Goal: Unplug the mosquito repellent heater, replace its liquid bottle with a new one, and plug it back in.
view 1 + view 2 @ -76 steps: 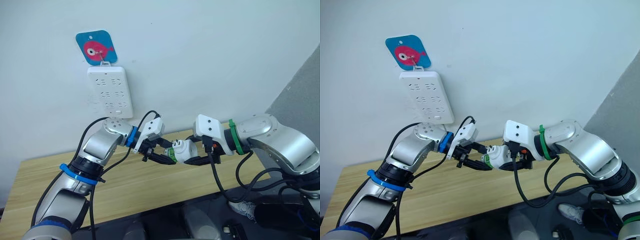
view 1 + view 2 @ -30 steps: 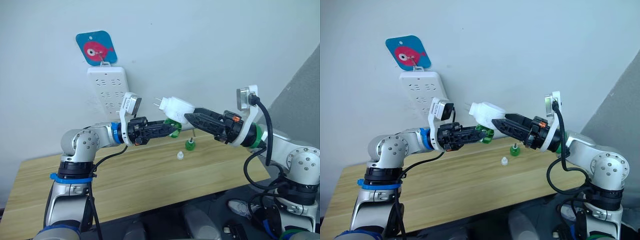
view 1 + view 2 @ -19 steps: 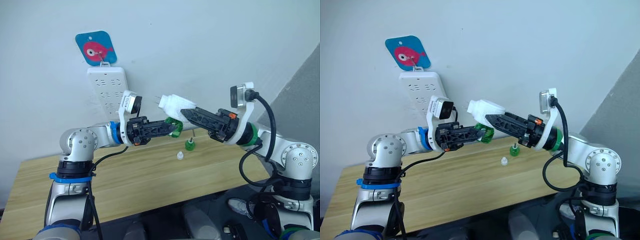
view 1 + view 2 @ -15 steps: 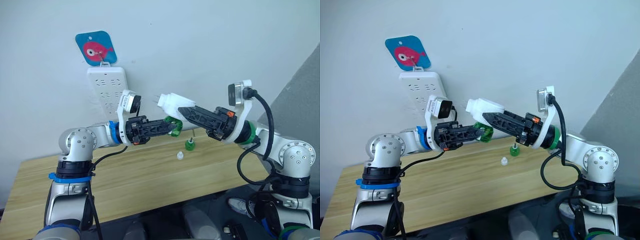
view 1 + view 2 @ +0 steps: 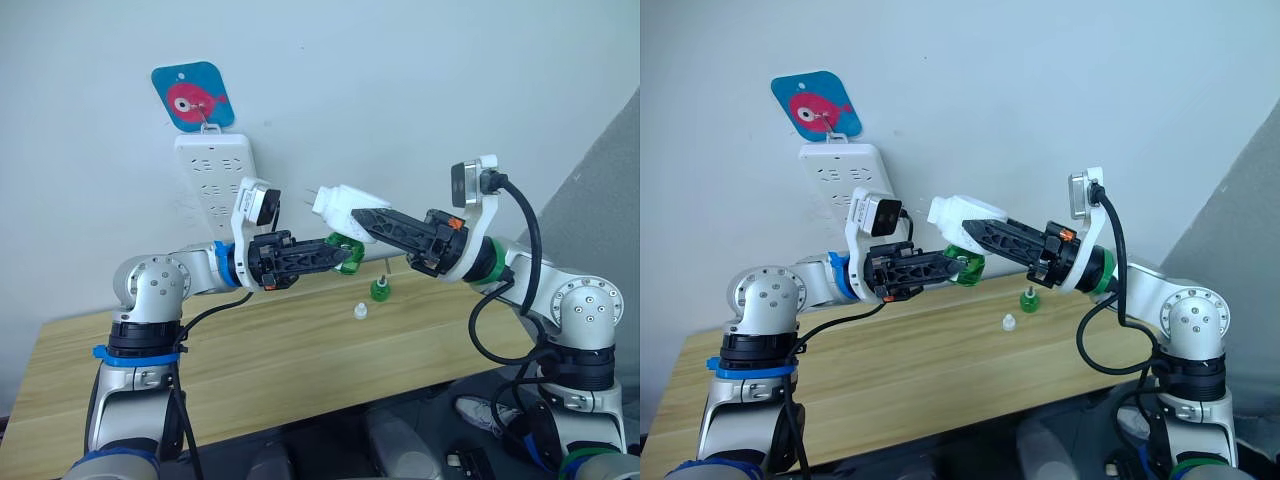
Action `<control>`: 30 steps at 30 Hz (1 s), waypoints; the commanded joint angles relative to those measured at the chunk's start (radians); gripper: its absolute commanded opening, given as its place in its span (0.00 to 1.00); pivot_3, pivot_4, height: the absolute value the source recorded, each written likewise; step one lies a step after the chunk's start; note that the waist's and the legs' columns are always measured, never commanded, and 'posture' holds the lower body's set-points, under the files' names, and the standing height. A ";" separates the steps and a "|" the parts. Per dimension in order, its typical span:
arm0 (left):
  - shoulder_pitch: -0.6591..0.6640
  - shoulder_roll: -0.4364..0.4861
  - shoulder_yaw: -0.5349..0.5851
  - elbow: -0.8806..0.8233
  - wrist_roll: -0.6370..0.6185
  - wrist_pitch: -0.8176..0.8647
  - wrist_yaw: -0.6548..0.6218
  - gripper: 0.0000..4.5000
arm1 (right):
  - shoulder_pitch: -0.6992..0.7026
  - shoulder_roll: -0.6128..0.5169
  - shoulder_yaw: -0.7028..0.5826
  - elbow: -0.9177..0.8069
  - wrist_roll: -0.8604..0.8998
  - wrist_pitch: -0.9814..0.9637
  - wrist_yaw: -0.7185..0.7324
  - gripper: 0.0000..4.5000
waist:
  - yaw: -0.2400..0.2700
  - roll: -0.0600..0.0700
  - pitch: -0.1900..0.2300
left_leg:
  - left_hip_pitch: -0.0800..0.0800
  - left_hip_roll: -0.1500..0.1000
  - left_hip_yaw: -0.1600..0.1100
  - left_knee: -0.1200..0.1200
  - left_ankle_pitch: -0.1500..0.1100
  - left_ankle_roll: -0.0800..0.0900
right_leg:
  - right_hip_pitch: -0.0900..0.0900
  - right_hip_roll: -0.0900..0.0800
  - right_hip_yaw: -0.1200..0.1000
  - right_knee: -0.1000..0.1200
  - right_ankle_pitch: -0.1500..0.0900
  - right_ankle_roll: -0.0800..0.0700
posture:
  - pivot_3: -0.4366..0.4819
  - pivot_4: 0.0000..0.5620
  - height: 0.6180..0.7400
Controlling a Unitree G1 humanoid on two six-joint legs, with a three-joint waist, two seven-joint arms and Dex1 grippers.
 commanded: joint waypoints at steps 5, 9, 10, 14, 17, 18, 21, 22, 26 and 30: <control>-0.025 0.027 -0.006 0.011 0.008 -0.001 -0.008 0.50 | -0.023 -0.008 0.014 -0.041 0.085 -0.016 0.004 0.65 | 0.000 0.000 0.000 | 0.000 0.000 0.000 0.000 0.000 0.000 | 0.000 0.000 0.000 0.000 0.000 0.000 | 0.18 0.13 0.97; -0.022 0.045 -0.022 0.014 0.026 -0.014 -0.036 0.71 | -0.018 -0.010 0.015 -0.042 0.096 -0.028 -0.006 0.65 | 0.000 0.000 0.000 | 0.000 0.000 0.000 0.000 0.000 0.000 | 0.000 0.000 0.000 0.000 0.000 0.000 | 0.18 0.13 0.97; -0.021 0.049 -0.025 0.015 0.027 -0.013 -0.040 0.79 | -0.018 -0.010 0.015 -0.042 0.096 -0.030 -0.007 0.65 | 0.000 0.000 0.000 | 0.000 0.000 0.000 0.000 0.000 0.000 | 0.000 0.000 0.000 0.000 0.000 0.000 | 0.18 0.13 0.97; -0.015 0.056 -0.033 0.013 0.051 -0.040 -0.043 1.00 | -0.019 -0.011 0.017 -0.039 0.098 -0.040 -0.010 0.65 | 0.000 0.000 0.000 | 0.000 0.000 0.000 0.000 0.000 0.000 | 0.000 0.000 0.000 0.000 0.000 0.000 | 0.19 0.13 0.97; 0.008 0.075 -0.049 -0.005 0.104 -0.095 -0.052 1.00 | -0.016 -0.012 0.014 -0.039 0.095 -0.052 -0.017 0.65 | 0.000 0.000 0.000 | 0.000 0.000 0.000 0.000 0.000 0.000 | 0.000 0.000 0.000 0.000 0.000 0.000 | 0.19 0.13 0.97; 0.025 0.097 -0.054 -0.015 0.123 -0.111 -0.062 1.00 | -0.014 -0.015 0.009 -0.040 0.084 -0.057 -0.019 0.65 | 0.000 0.000 0.000 | 0.000 0.000 0.000 0.000 0.000 0.000 | 0.000 0.000 0.000 0.000 0.000 0.000 | 0.18 0.14 0.97; 0.089 0.154 -0.033 -0.047 0.178 -0.178 -0.048 1.00 | -0.008 -0.031 -0.013 -0.038 0.040 -0.078 -0.029 0.65 | -0.001 0.001 -0.001 | 0.000 0.000 0.001 -0.001 0.000 0.000 | -0.001 0.000 0.001 0.000 0.000 0.000 | 0.18 0.14 0.97; 0.122 0.177 -0.025 -0.068 0.204 -0.212 -0.043 1.00 | -0.005 -0.040 -0.022 -0.042 0.019 -0.087 -0.031 0.65 | -0.002 0.001 -0.001 | 0.000 0.000 0.001 -0.001 0.000 0.000 | -0.001 0.000 0.001 0.000 0.000 0.000 | 0.18 0.15 0.97; 0.273 0.239 0.036 -0.153 0.308 -0.366 0.004 1.00 | 0.000 -0.070 -0.054 -0.059 -0.034 -0.124 -0.047 0.65 | 0.002 0.001 -0.001 | 0.000 0.001 0.002 -0.002 0.000 0.000 | -0.002 0.001 0.002 0.000 0.000 0.000 | 0.20 0.16 0.97; 0.401 0.219 0.192 -0.197 0.378 -0.495 0.155 1.00 | 0.030 -0.144 -0.039 -0.137 -0.162 -0.132 -0.013 0.65 | 0.016 0.001 -0.001 | -0.001 0.001 0.002 -0.002 0.000 0.000 | -0.002 0.000 0.002 -0.001 -0.001 0.000 | 0.23 0.19 0.97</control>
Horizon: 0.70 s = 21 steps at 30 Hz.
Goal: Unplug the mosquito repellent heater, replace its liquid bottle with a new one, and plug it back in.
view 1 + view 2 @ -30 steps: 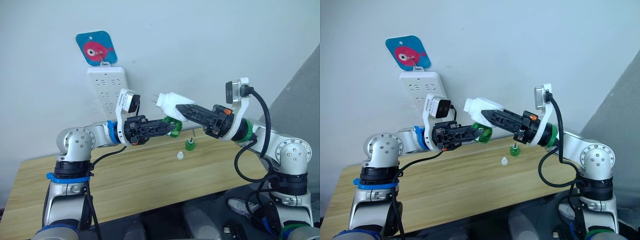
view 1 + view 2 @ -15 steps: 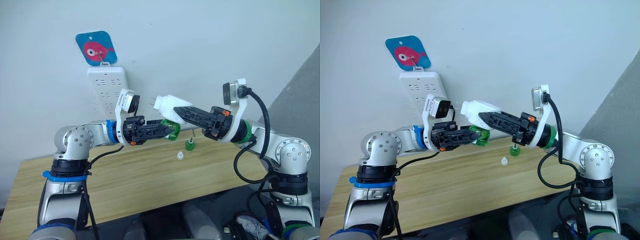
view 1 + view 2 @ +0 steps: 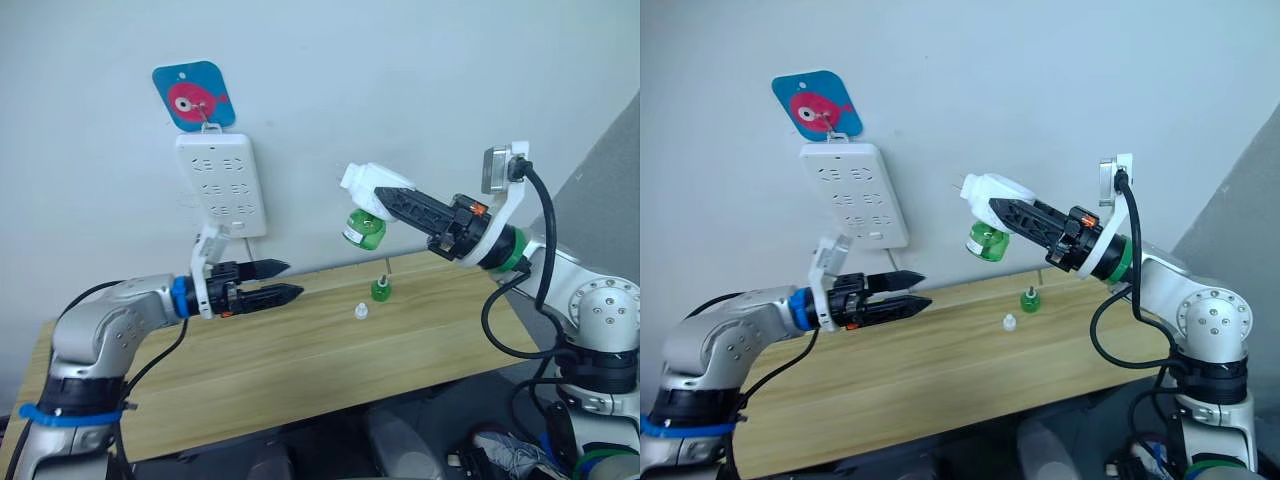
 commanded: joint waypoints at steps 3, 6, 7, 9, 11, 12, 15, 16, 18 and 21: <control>0.127 -0.043 0.206 -0.093 0.103 -0.197 0.201 1.00 | 0.031 -0.081 0.023 -0.138 -0.189 -0.047 0.054 0.65 | 0.017 0.000 0.000 | 0.000 0.000 0.001 0.000 0.000 0.000 | 0.000 0.000 0.001 0.000 0.000 0.000 | 0.23 0.19 0.97; 0.195 -0.073 0.245 -0.136 0.168 -0.275 0.285 1.00 | 0.048 -0.096 0.055 -0.180 -0.280 -0.069 0.081 0.65 | 0.021 0.000 0.000 | 0.001 0.000 0.002 0.000 0.000 0.000 | 0.000 0.000 0.001 -0.001 0.000 0.000 | 0.24 0.20 0.97; 0.207 -0.085 0.246 -0.144 0.199 -0.328 0.300 1.00 | 0.053 -0.100 0.068 -0.194 -0.309 -0.075 0.091 0.65 | 0.022 0.000 0.000 | 0.001 0.000 0.002 0.000 0.000 0.000 | 0.000 0.000 0.002 -0.001 0.000 0.000 | 0.26 0.21 0.97; 0.209 -0.099 0.230 -0.130 0.266 -0.427 0.324 1.00 | 0.060 -0.100 0.091 -0.215 -0.347 -0.079 0.104 0.65 | 0.030 -0.001 0.000 | 0.001 0.000 0.003 0.000 0.000 0.000 | 0.000 0.000 0.002 -0.001 0.000 0.000 | 0.26 0.21 0.97; 0.193 -0.113 0.211 -0.092 0.313 -0.481 0.353 1.00 | 0.064 -0.100 0.112 -0.231 -0.380 -0.082 0.118 0.65 | 0.042 -0.001 0.000 | 0.001 0.000 0.003 0.000 0.000 0.000 | 0.000 0.000 0.002 -0.001 0.000 0.000 | 0.26 0.22 0.97; 0.187 -0.115 0.203 -0.077 0.327 -0.498 0.357 1.00 | 0.065 -0.098 0.118 -0.236 -0.390 -0.083 0.123 0.65 | 0.046 -0.001 0.000 | 0.001 0.000 0.003 0.001 0.000 0.000 | 0.000 0.000 0.002 -0.001 0.000 0.000 | 0.26 0.22 0.97; 0.143 -0.111 0.176 -0.014 0.324 -0.522 0.316 1.00 | 0.059 -0.091 0.144 -0.255 -0.429 -0.083 0.133 0.65 | 0.049 -0.001 0.001 | 0.001 0.000 0.003 0.001 0.000 0.000 | 0.000 0.000 0.002 -0.001 0.000 0.000 | 0.25 0.23 0.97; 0.114 -0.102 0.165 0.021 0.319 -0.518 0.299 1.00 | 0.057 -0.088 0.154 -0.263 -0.441 -0.082 0.134 0.65 | 0.050 -0.002 0.001 | 0.001 0.000 0.003 0.001 0.000 0.000 | 0.001 0.000 0.002 -0.001 0.000 0.000 | 0.24 0.23 0.97; 0.055 -0.086 0.151 0.100 0.339 -0.545 0.281 1.00 | 0.056 -0.084 0.165 -0.278 -0.457 -0.079 0.139 0.65 | 0.048 -0.002 0.001 | 0.001 0.000 0.003 0.001 0.000 0.000 | 0.001 0.000 0.002 -0.001 0.000 0.000 | 0.23 0.23 0.97; -0.020 -0.072 0.129 0.210 0.376 -0.608 0.267 1.00 | 0.058 -0.082 0.176 -0.297 -0.475 -0.074 0.140 0.65 | 0.043 -0.002 0.001 | 0.001 0.000 0.003 0.001 0.000 0.000 | 0.000 0.001 0.002 -0.001 0.000 0.000 | 0.22 0.24 0.97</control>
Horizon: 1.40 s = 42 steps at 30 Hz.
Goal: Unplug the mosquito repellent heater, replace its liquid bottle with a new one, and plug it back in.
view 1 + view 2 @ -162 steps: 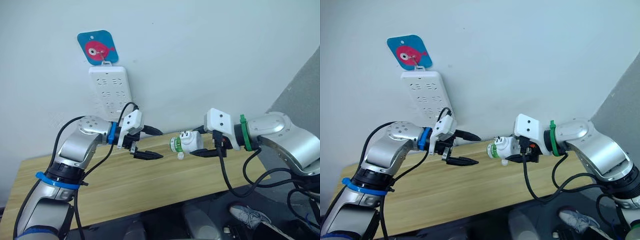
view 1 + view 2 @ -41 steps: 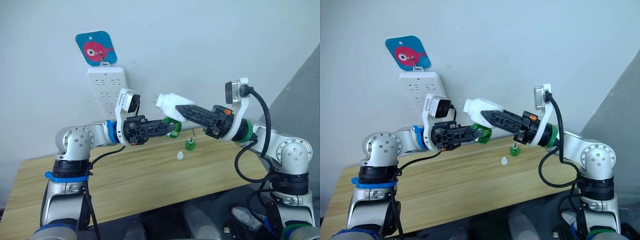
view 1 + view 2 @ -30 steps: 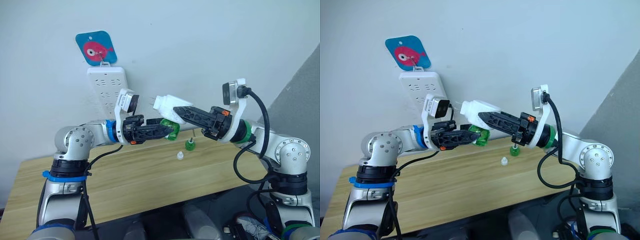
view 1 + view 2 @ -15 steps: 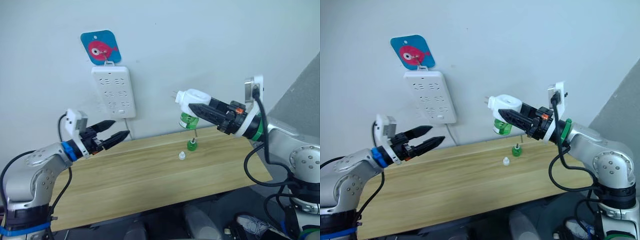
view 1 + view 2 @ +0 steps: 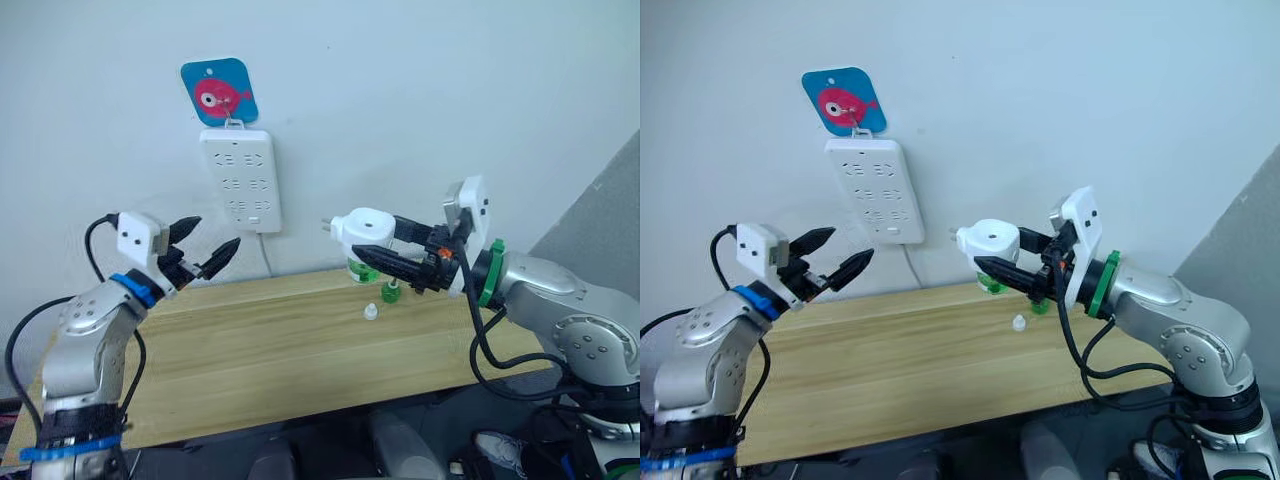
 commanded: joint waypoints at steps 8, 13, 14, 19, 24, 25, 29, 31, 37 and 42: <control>-0.200 0.015 -0.073 0.213 0.071 -0.098 -0.036 1.00 | 0.007 0.015 -0.015 -0.089 -0.019 -0.006 -0.016 0.65 | -0.006 0.000 0.000 | -0.001 0.000 0.000 0.000 -0.001 0.002 | 0.000 0.000 0.000 -0.001 0.000 0.000 | 0.20 0.24 0.97; -0.249 0.021 -0.101 0.253 0.071 -0.085 -0.082 1.00 | 0.014 0.020 -0.011 -0.098 -0.021 -0.004 -0.022 0.65 | -0.004 0.000 0.000 | 0.000 0.000 -0.001 0.000 -0.001 0.002 | 0.000 0.000 -0.001 0.000 0.000 0.000 | 0.20 0.24 0.97; -0.258 0.022 -0.107 0.256 0.067 -0.076 -0.098 1.00 | 0.015 0.021 -0.010 -0.099 -0.021 -0.004 -0.023 0.65 | -0.002 0.000 0.000 | 0.000 0.000 -0.001 0.000 -0.001 0.002 | 0.000 0.000 -0.001 0.000 0.000 0.000 | 0.20 0.24 0.97; -0.310 0.035 -0.118 0.262 0.036 -0.017 -0.165 1.00 | 0.020 0.021 -0.010 -0.102 -0.022 -0.002 -0.022 0.65 | -0.002 0.000 0.000 | 0.000 0.000 -0.001 0.000 -0.001 0.002 | 0.001 0.000 -0.001 -0.001 0.000 0.000 | 0.19 0.23 0.97; -0.336 0.059 -0.117 0.241 0.004 0.059 -0.230 1.00 | 0.030 0.019 -0.012 -0.109 -0.023 -0.003 -0.022 0.65 | -0.005 0.000 0.000 | -0.001 0.000 -0.001 0.000 -0.001 0.002 | 0.001 0.000 -0.001 -0.002 0.000 0.000 | 0.19 0.23 0.97; -0.336 0.063 -0.117 0.237 0.000 0.068 -0.237 1.00 | 0.032 0.019 -0.011 -0.110 -0.024 -0.003 -0.022 0.65 | -0.007 0.000 0.000 | -0.001 0.000 -0.001 0.000 -0.001 0.002 | 0.001 0.000 -0.001 -0.002 0.000 0.000 | 0.19 0.23 0.97; -0.330 0.074 -0.117 0.213 -0.018 0.107 -0.261 0.96 | 0.034 0.021 -0.010 -0.111 -0.026 -0.005 -0.022 0.65 | -0.016 0.000 0.000 | -0.001 0.000 -0.001 0.000 -0.001 0.002 | 0.001 0.000 -0.001 -0.002 0.000 0.000 | 0.19 0.23 0.97; -0.331 0.076 -0.113 0.210 -0.021 0.114 -0.262 0.86 | 0.037 0.022 -0.010 -0.113 -0.025 -0.005 -0.022 0.65 | -0.018 0.000 0.000 | -0.001 0.000 -0.001 0.000 -0.001 0.002 | 0.001 0.000 -0.001 -0.002 0.000 0.000 | 0.19 0.22 0.97; -0.356 0.063 -0.120 0.223 -0.027 0.125 -0.261 0.44 | 0.035 0.025 -0.002 -0.114 -0.028 -0.007 -0.017 0.65 | -0.018 0.000 0.000 | -0.001 0.000 -0.001 -0.001 -0.001 0.002 | 0.001 0.000 -0.001 -0.003 0.000 0.000 | 0.19 0.22 0.97; -0.367 0.048 -0.129 0.221 -0.028 0.129 -0.254 0.30 | 0.005 0.025 0.035 -0.110 -0.068 0.013 -0.035 0.65 | -0.012 -0.001 0.000 | -0.001 0.000 -0.002 0.000 -0.001 0.002 | 0.002 0.000 -0.002 -0.005 0.000 0.000 | 0.18 0.23 0.97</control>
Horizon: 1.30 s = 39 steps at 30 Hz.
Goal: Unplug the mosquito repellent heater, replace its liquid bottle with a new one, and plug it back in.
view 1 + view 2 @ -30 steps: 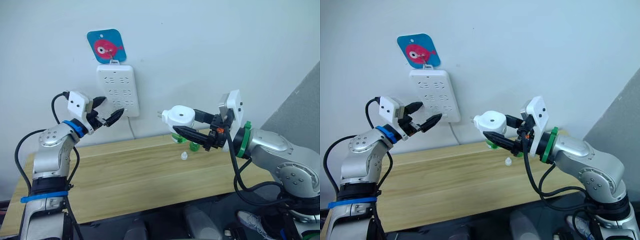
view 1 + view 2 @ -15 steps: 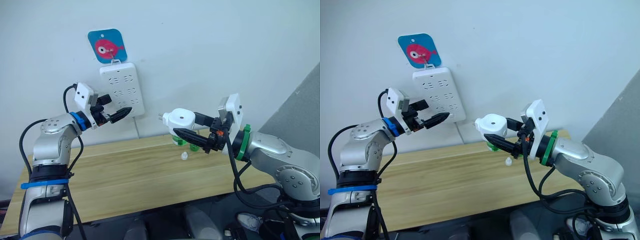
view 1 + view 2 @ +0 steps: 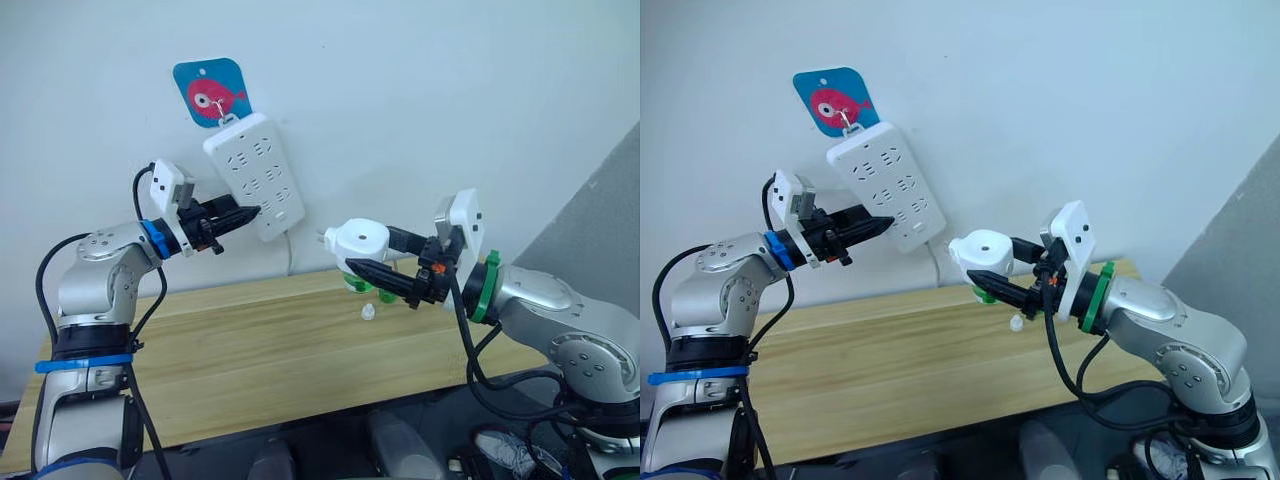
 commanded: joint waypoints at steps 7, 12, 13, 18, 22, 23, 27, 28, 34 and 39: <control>-0.015 -0.004 0.004 -0.075 -0.028 0.052 0.031 0.30 | -0.226 0.129 0.106 0.061 -0.145 0.114 -0.185 0.65 | 0.001 0.000 0.000 | 0.000 0.000 -0.001 0.000 0.000 0.000 | 0.000 0.000 0.000 -0.001 0.000 0.000 | 0.18 0.24 0.97; 0.008 0.000 0.013 -0.106 -0.042 0.085 0.040 0.30 | -0.331 0.255 0.185 0.186 -0.273 0.127 -0.251 0.65 | 0.002 0.000 0.000 | -0.001 0.000 -0.001 0.000 0.000 0.000 | 0.000 -0.001 -0.001 -0.003 0.000 0.000 | 0.19 0.24 0.97; 0.010 -0.001 0.013 -0.111 -0.044 0.089 0.042 0.30 | -0.341 0.267 0.191 0.202 -0.293 0.126 -0.251 0.65 | 0.002 0.000 0.000 | -0.001 0.000 -0.001 -0.001 0.000 0.000 | 0.000 -0.001 -0.001 -0.003 0.000 0.000 | 0.19 0.24 0.97; 0.023 -0.003 0.016 -0.137 -0.057 0.109 0.048 0.30 | -0.375 0.330 0.203 0.284 -0.390 0.108 -0.263 0.65 | 0.002 0.000 0.000 | -0.001 0.000 -0.002 -0.001 0.000 0.000 | 0.000 -0.002 -0.002 -0.002 0.003 -0.004 | 0.20 0.24 0.97; 0.026 -0.004 0.017 -0.142 -0.060 0.116 0.051 0.30 | -0.387 0.386 0.211 0.313 -0.439 0.106 -0.262 0.65 | 0.000 0.000 0.000 | -0.001 -0.001 -0.002 -0.001 0.000 0.000 | 0.000 -0.002 -0.002 -0.002 0.003 -0.004 | 0.21 0.23 0.97; 0.026 -0.004 0.018 -0.143 -0.060 0.116 0.051 0.30 | -0.387 0.397 0.210 0.316 -0.450 0.106 -0.261 0.65 | 0.000 0.000 0.000 | -0.001 -0.001 -0.002 -0.001 0.000 0.000 | 0.000 -0.002 -0.002 -0.002 0.003 -0.004 | 0.21 0.23 0.97; 0.028 -0.005 0.016 -0.142 -0.059 0.113 0.052 0.30 | -0.390 0.445 0.202 0.326 -0.472 0.114 -0.250 0.65 | 0.000 0.000 0.000 | -0.001 -0.001 -0.003 -0.001 0.000 0.000 | 0.000 -0.002 -0.002 -0.002 0.003 -0.004 | 0.21 0.23 0.97; 0.028 -0.006 0.016 -0.142 -0.059 0.112 0.052 0.30 | -0.390 0.455 0.201 0.327 -0.477 0.115 -0.248 0.65 | 0.000 0.000 0.000 | -0.001 -0.001 -0.003 -0.001 0.000 0.000 | 0.000 -0.002 -0.002 -0.002 0.003 -0.004 | 0.21 0.23 0.97; 0.028 -0.008 0.016 -0.140 -0.061 0.111 0.052 0.30 | -0.385 0.493 0.201 0.331 -0.510 0.116 -0.231 0.65 | -0.001 0.000 0.000 | -0.001 -0.001 -0.003 -0.001 0.000 0.000 | 0.000 -0.002 -0.003 -0.002 0.003 -0.004 | 0.21 0.23 0.97; 0.030 -0.017 0.014 -0.142 -0.063 0.113 0.058 0.30 | -0.372 0.512 0.206 0.343 -0.540 0.107 -0.224 0.65 | -0.003 0.000 0.000 | -0.001 -0.001 -0.003 -0.001 0.000 0.000 | 0.000 -0.002 -0.003 -0.002 0.003 -0.005 | 0.21 0.23 0.97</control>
